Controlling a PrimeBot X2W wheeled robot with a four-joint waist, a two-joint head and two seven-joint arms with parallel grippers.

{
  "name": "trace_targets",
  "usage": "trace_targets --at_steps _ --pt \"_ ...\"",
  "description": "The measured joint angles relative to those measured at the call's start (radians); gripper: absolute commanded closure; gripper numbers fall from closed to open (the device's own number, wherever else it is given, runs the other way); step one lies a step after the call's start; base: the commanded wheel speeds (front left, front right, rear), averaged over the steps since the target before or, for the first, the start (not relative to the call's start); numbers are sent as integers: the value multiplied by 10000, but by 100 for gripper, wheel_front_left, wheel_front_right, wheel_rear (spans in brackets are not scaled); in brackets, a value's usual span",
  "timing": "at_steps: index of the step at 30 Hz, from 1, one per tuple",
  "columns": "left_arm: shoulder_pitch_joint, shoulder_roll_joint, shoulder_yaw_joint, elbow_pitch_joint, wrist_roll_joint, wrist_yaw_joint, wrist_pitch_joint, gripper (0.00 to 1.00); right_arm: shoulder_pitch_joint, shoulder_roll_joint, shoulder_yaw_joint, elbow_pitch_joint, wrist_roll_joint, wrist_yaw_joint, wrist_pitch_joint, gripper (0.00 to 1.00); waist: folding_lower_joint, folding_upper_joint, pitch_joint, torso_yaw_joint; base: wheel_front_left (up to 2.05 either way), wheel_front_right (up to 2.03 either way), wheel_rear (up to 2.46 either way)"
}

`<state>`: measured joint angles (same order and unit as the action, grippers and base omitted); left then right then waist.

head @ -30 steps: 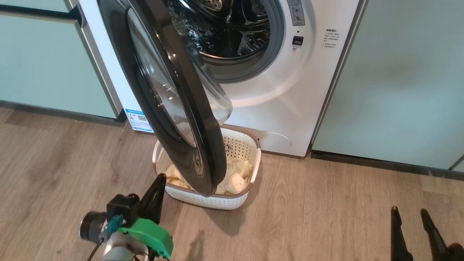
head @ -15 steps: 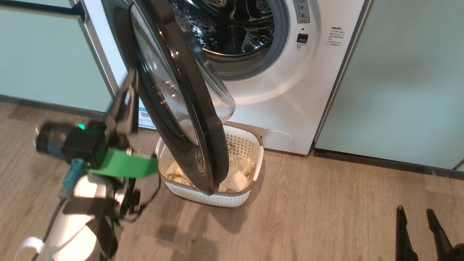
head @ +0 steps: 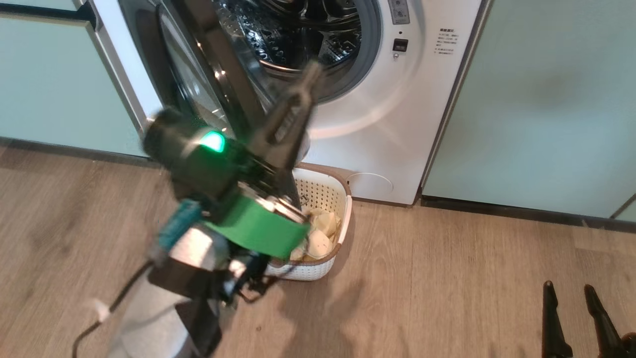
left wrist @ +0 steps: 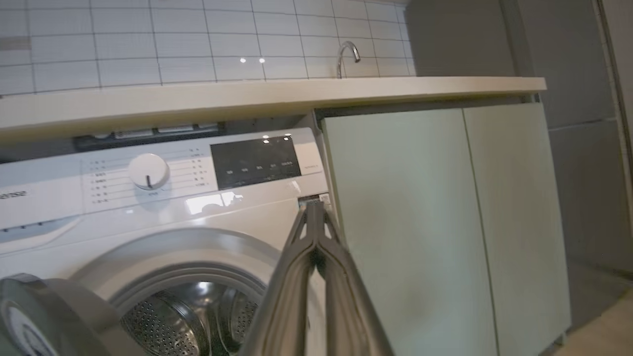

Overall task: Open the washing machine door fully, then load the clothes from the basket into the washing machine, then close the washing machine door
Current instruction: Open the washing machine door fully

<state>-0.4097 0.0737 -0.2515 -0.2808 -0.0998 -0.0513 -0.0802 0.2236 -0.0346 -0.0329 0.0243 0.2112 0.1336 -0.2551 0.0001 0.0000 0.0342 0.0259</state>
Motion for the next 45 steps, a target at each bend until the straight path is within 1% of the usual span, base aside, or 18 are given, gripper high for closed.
trace_targets --at_steps 5,8,12,17,19,28,36,42,45 --pt "443 -107 -865 -82 -748 -138 1220 100 -5 2 2 0 0 0 0 0 0 0 49 -71 0 0 0" --pt "933 -138 -1302 -54 -1313 -174 1714 100 -6 2 2 0 0 0 0 0 0 0 70 -79 0 0 0" --pt "1403 -157 -1708 127 -1749 -174 2150 100 -6 4 17 2 0 0 0 0 0 0 51 -108 0 0 0" --pt "1844 -159 -1964 558 -2245 -176 2510 100 -6 4 19 4 0 0 0 0 -1 0 39 -146 0 0 0" --pt "1919 -159 -2048 823 -2286 -178 2619 100 -5 4 15 6 0 0 0 0 0 0 32 -164 0 0 0" --pt "1967 -127 -1921 1983 -2393 -86 2638 100 -4 4 38 25 0 0 0 0 -1 0 -55 -313 0 0 0" --pt "1948 67 -1289 2880 -2341 430 2359 100 0 4 42 82 0 0 0 0 -1 0 -132 -427 0 0 0" --pt "1938 125 -966 3285 -2343 637 2105 100 9 4 38 84 0 0 0 0 -1 0 -182 -418 0 0 0" --pt "1927 148 -840 3367 -2345 646 2015 100 9 4 38 84 0 0 0 0 -1 0 -171 -395 0 0 0"
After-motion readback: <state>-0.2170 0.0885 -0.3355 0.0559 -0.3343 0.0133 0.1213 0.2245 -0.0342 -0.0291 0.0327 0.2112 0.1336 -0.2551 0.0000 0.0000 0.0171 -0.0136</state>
